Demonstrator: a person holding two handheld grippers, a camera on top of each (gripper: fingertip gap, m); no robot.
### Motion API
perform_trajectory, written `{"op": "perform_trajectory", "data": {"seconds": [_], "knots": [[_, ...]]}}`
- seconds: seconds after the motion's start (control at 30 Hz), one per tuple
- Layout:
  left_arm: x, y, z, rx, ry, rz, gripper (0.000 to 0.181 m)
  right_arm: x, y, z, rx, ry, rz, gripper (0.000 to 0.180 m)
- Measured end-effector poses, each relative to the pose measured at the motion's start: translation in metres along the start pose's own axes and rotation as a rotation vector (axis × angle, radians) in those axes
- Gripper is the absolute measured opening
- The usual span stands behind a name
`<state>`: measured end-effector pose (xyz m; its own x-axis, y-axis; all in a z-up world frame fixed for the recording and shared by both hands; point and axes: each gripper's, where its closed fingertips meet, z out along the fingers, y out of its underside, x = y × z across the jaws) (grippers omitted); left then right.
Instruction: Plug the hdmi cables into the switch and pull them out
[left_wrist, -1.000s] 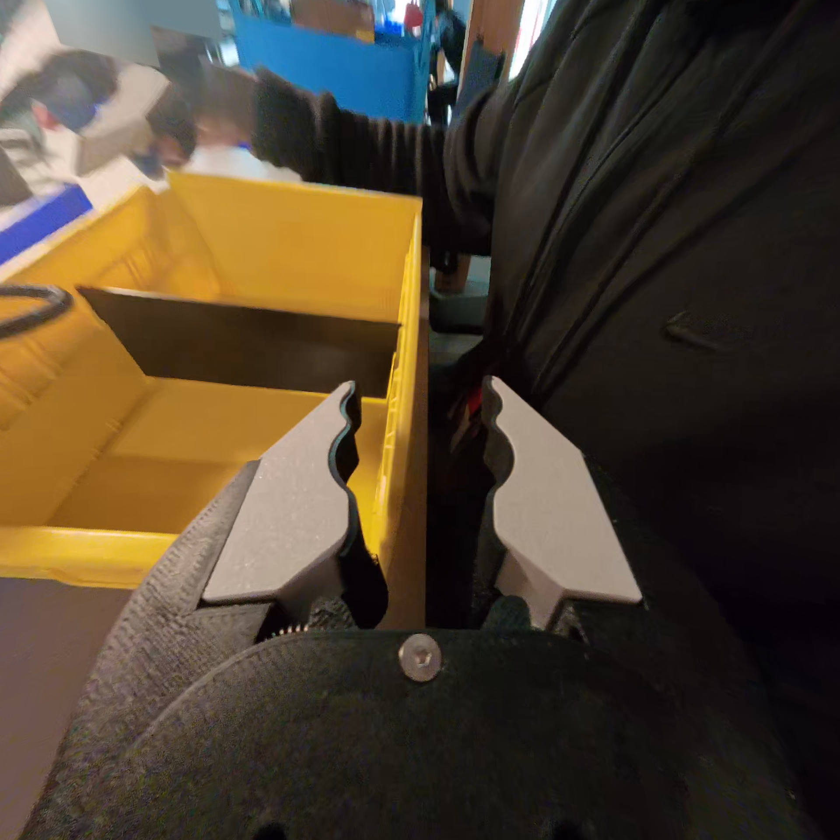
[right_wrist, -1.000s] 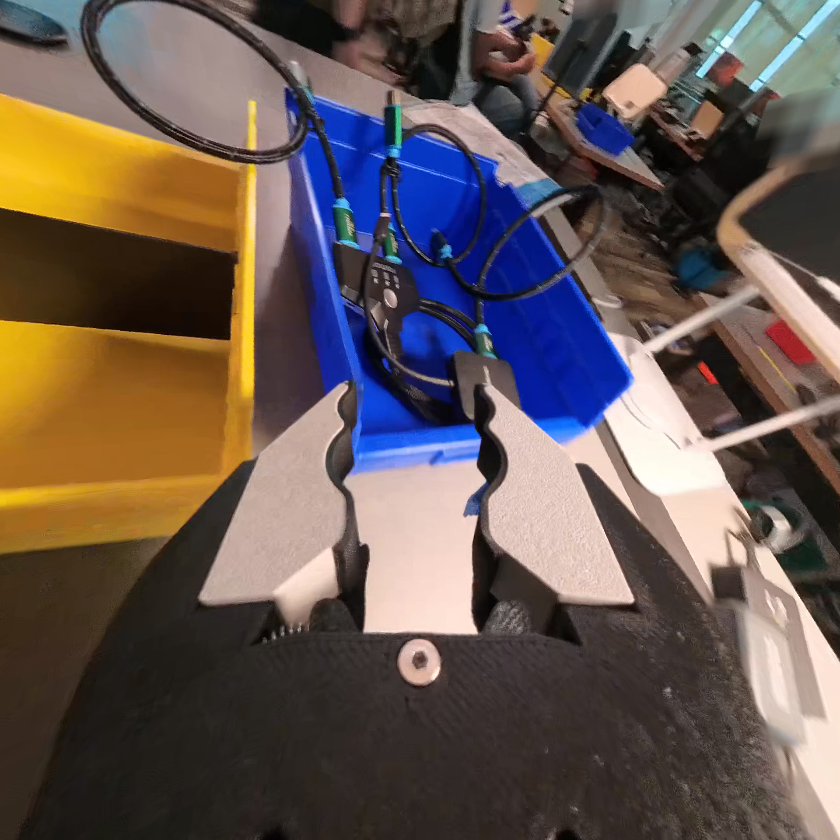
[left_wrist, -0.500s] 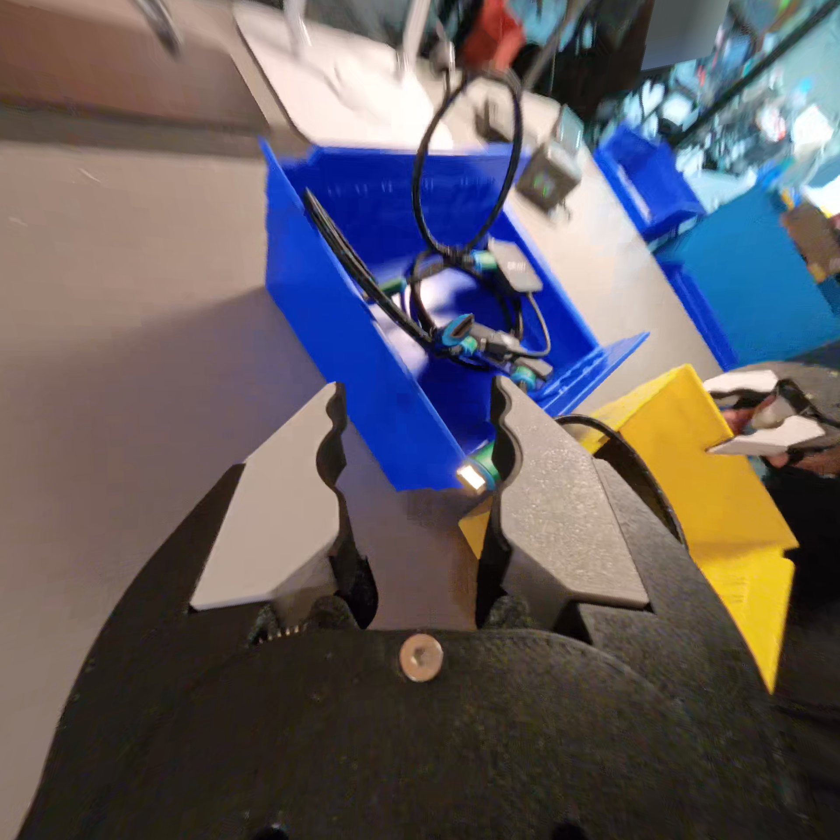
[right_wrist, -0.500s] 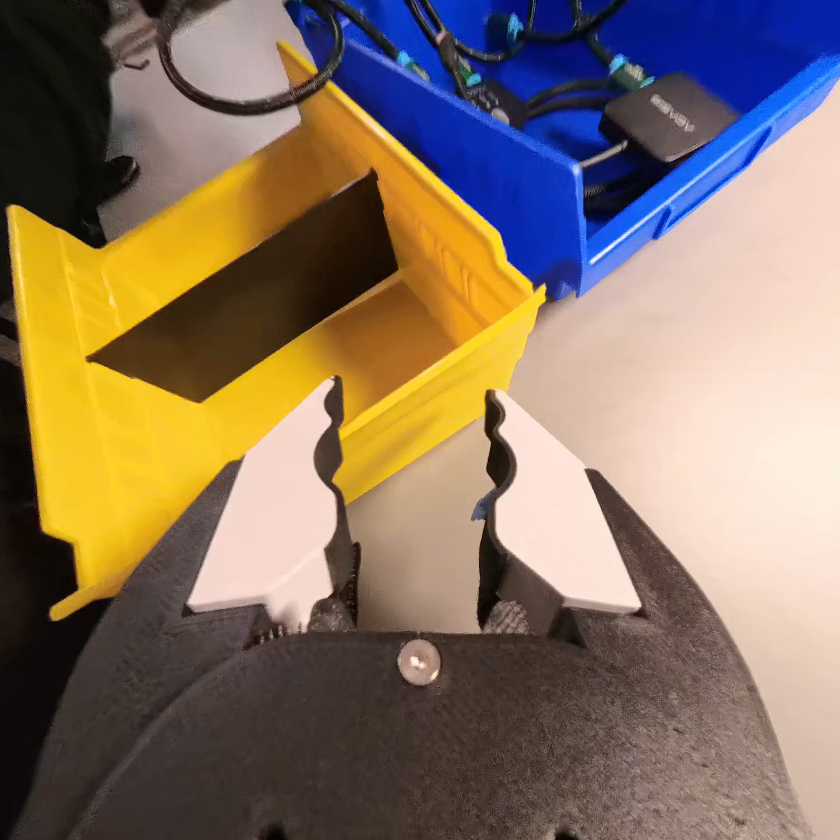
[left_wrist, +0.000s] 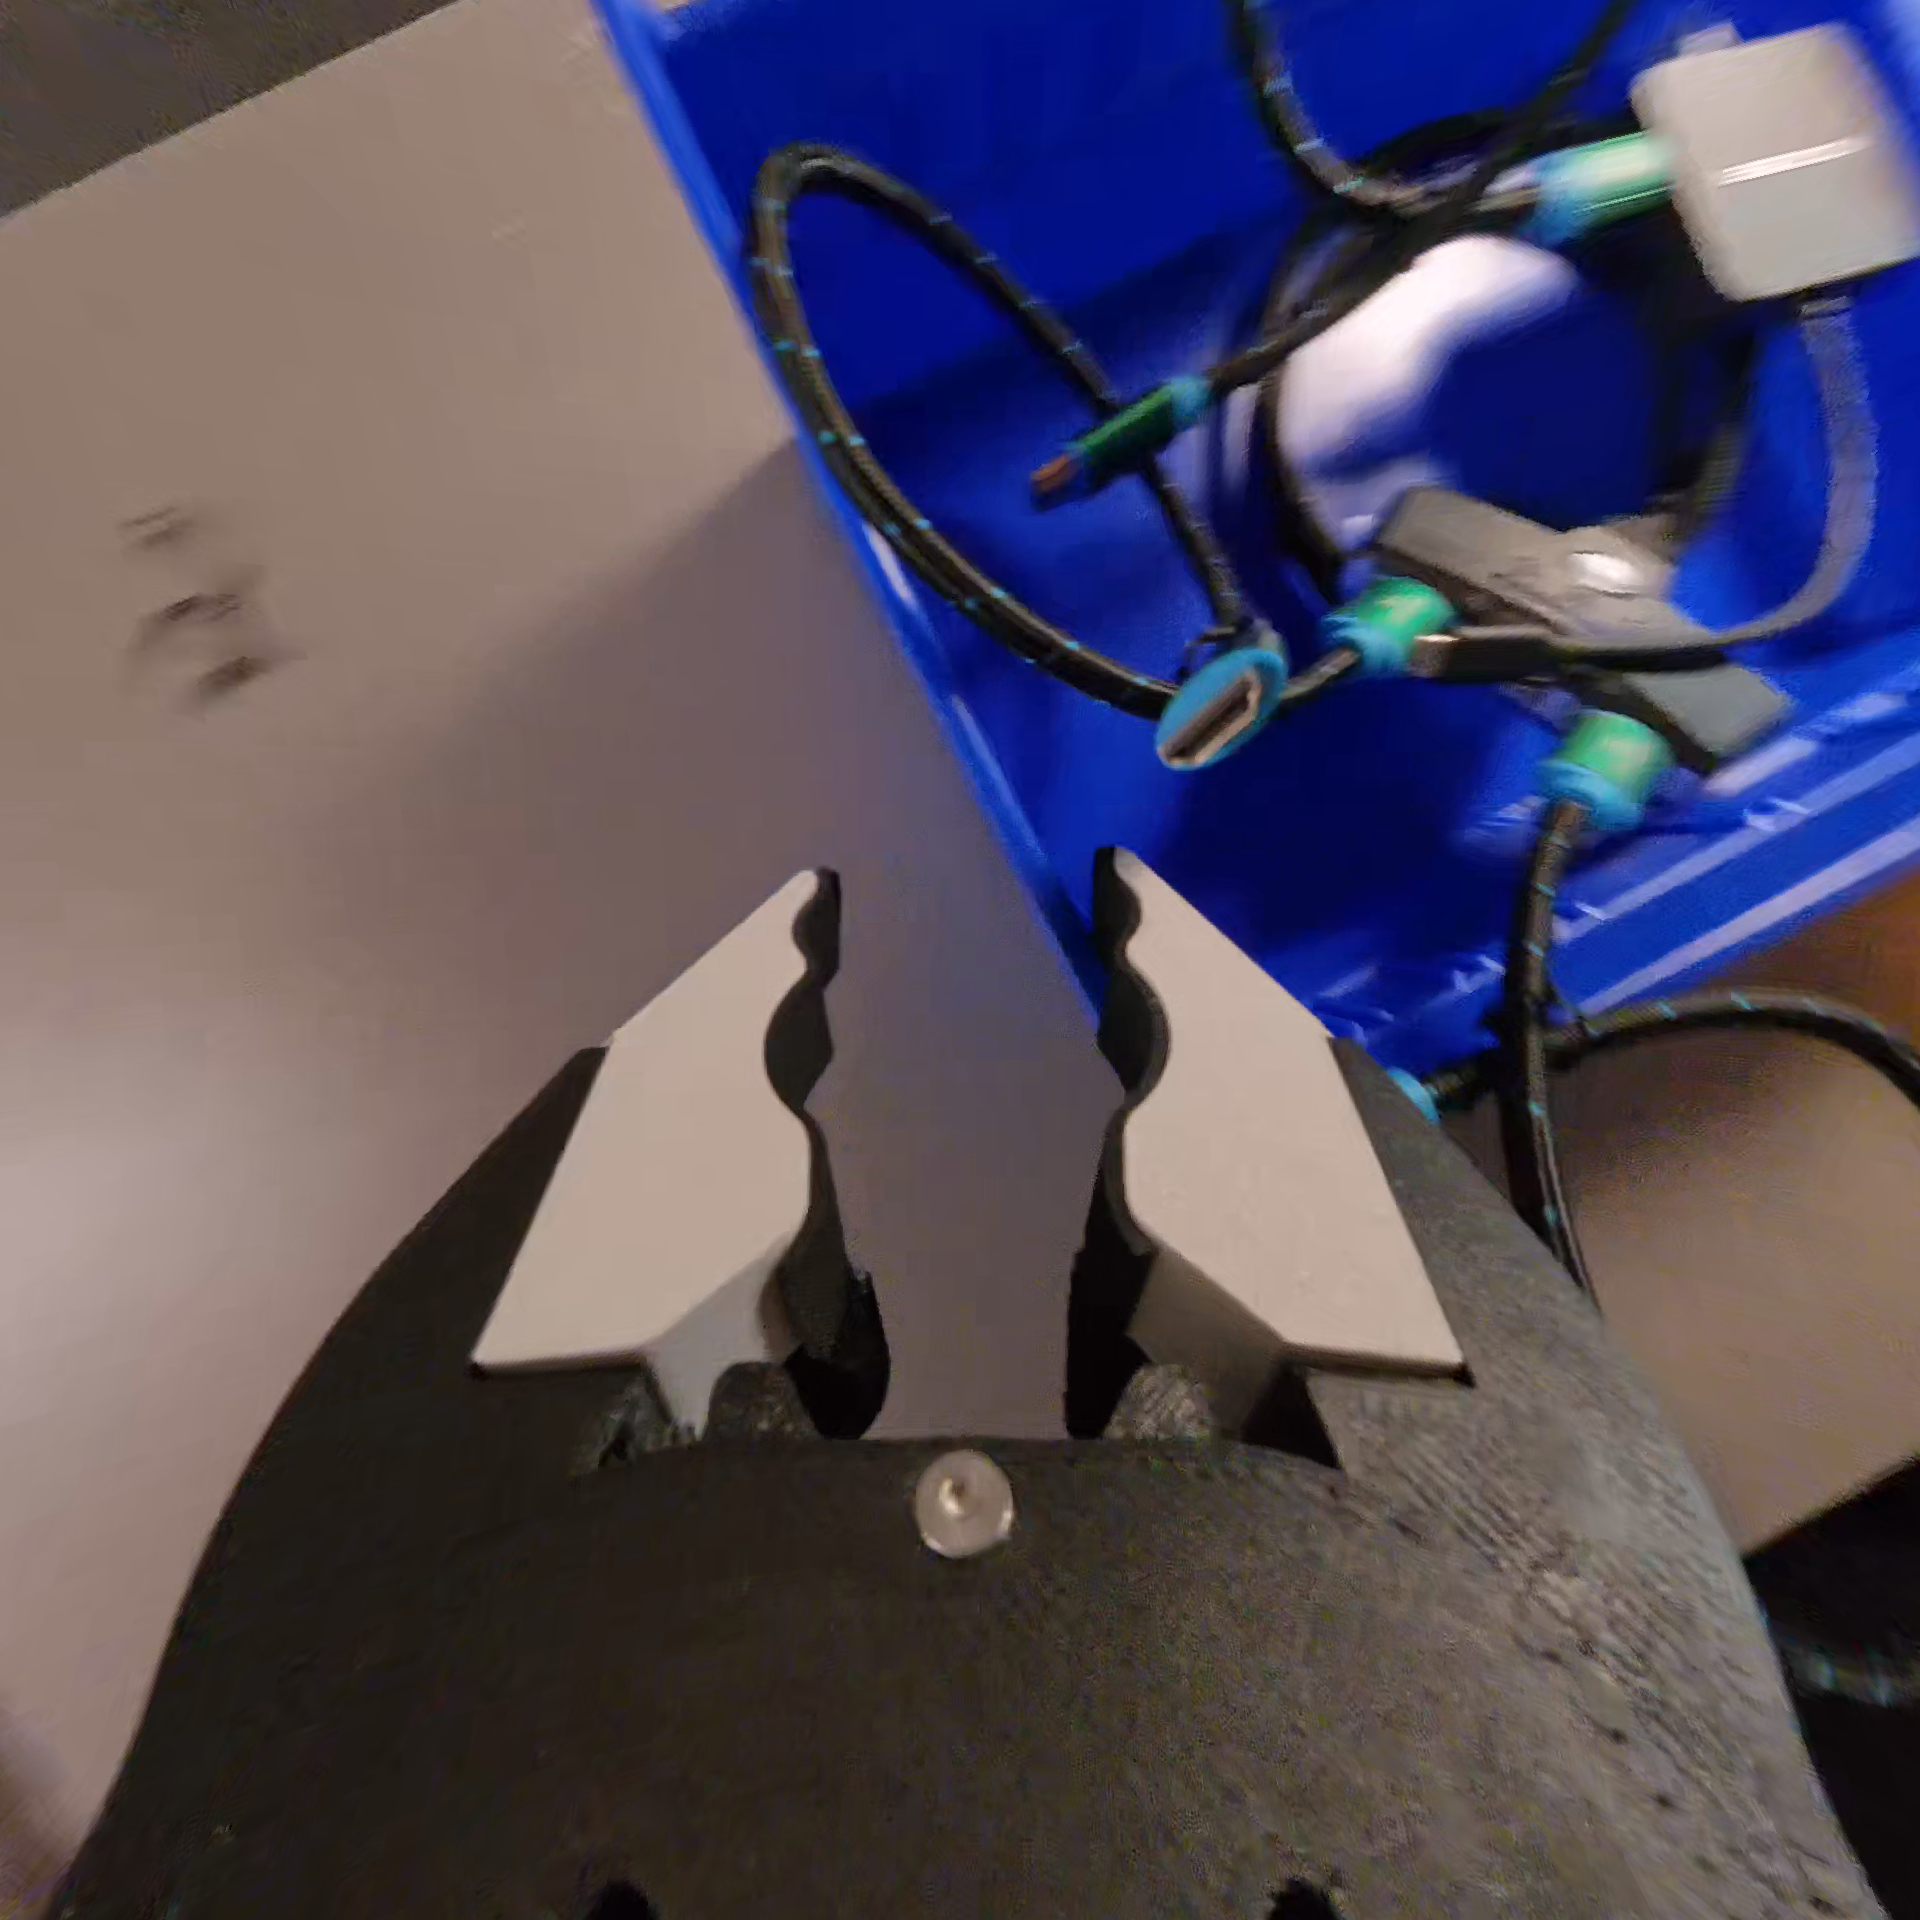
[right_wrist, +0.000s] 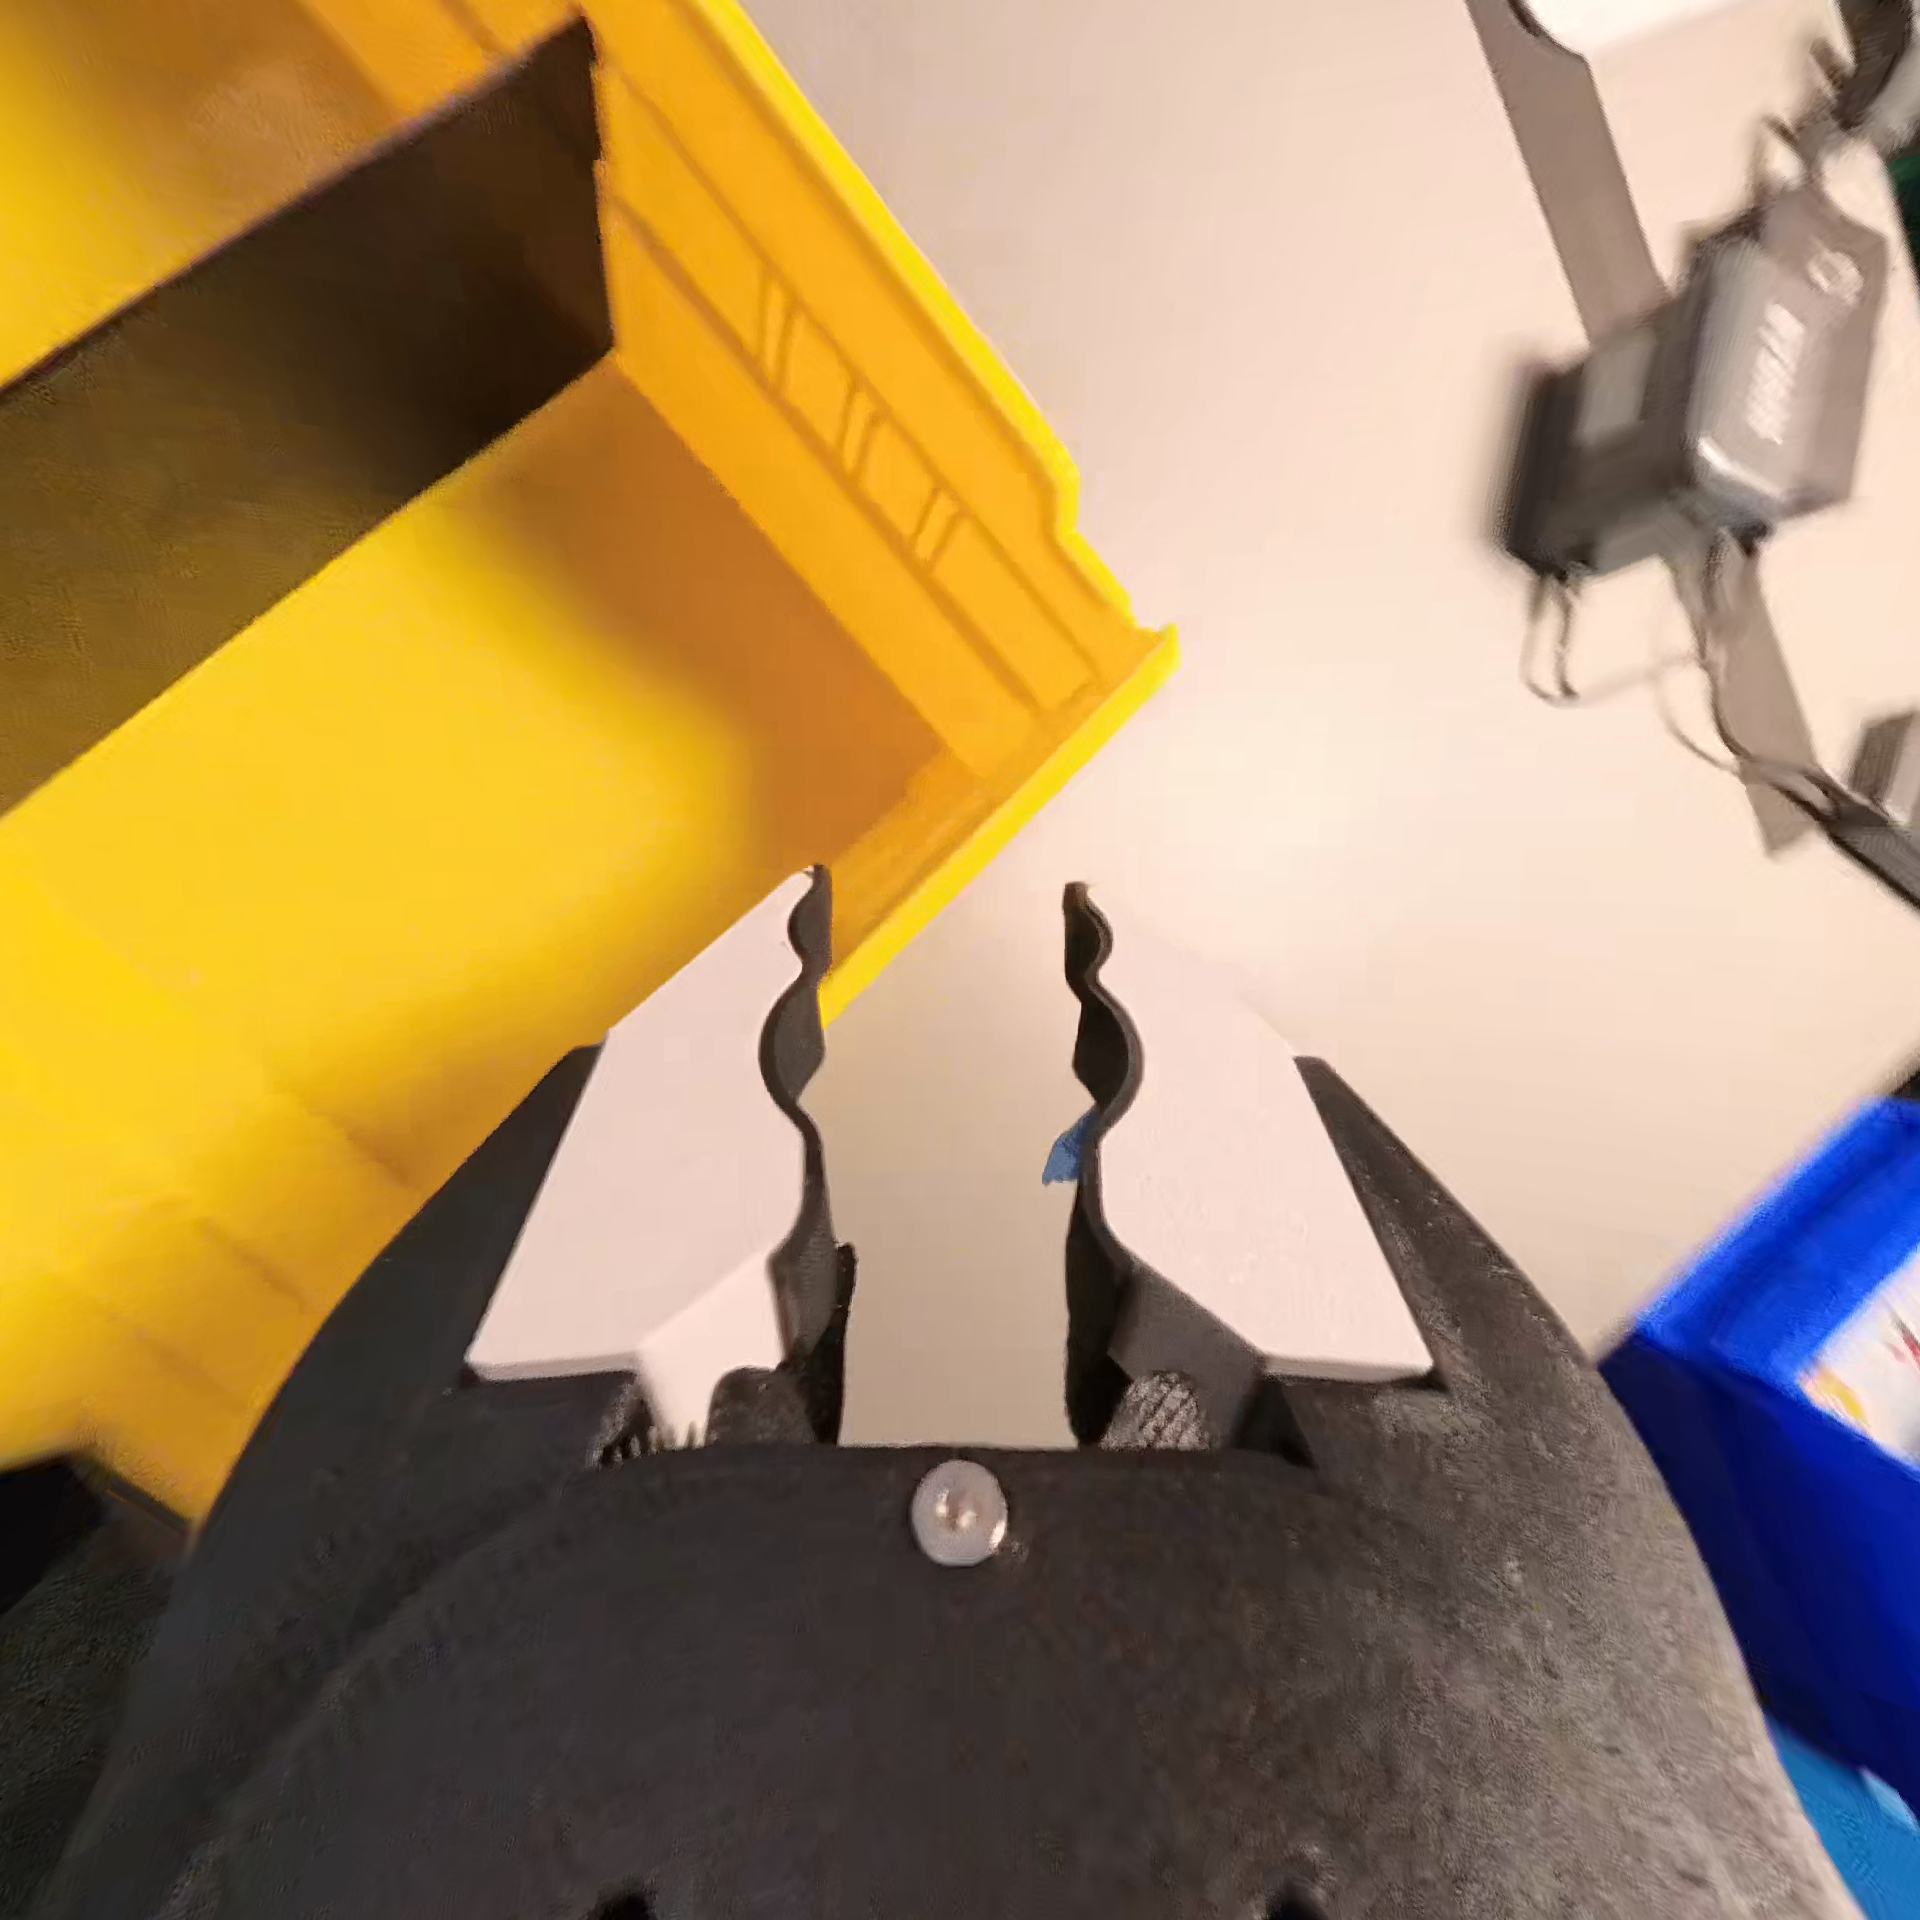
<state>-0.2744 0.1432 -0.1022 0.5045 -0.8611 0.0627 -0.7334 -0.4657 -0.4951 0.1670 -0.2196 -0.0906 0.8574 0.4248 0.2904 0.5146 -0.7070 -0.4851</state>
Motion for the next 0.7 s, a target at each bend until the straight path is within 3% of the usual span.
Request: {"op": "perform_trajectory", "data": {"seconds": [0.13, 0.2, 0.27, 0.37, 0.47, 0.63, 0.7], "knots": [[-0.049, 0.026, -0.059, -0.137, -0.405, 0.078, 0.061, 0.001, -0.019, -0.024, 0.057, 0.043, 0.031, 0.045], [-0.026, 0.008, -0.08, -0.093, -0.448, 0.15, 0.066, -0.029, -0.051, -0.022, 0.133, -0.041, 0.025, 0.045], [0.024, -0.018, -0.08, -0.035, -0.382, 0.27, 0.067, -0.07, -0.086, -0.011, 0.193, -0.168, 0.005, 0.047], [0.113, -0.056, -0.055, 0.038, -0.233, 0.445, 0.067, -0.122, -0.12, 0.024, 0.167, -0.291, -0.017, 0.05], [0.19, -0.058, 0.003, -0.04, 0.004, 0.531, 0.067, -0.15, -0.121, 0.065, 0.043, -0.311, -0.085, 0.056], [0.187, -0.037, 0.074, -0.271, -0.06, 0.543, 0.074, -0.171, -0.114, 0.082, 0.01, -0.361, -0.177, 0.054], [0.183, -0.033, 0.079, -0.288, -0.059, 0.549, 0.062, -0.175, -0.103, 0.074, 0.002, -0.396, -0.248, 0.054]]}}
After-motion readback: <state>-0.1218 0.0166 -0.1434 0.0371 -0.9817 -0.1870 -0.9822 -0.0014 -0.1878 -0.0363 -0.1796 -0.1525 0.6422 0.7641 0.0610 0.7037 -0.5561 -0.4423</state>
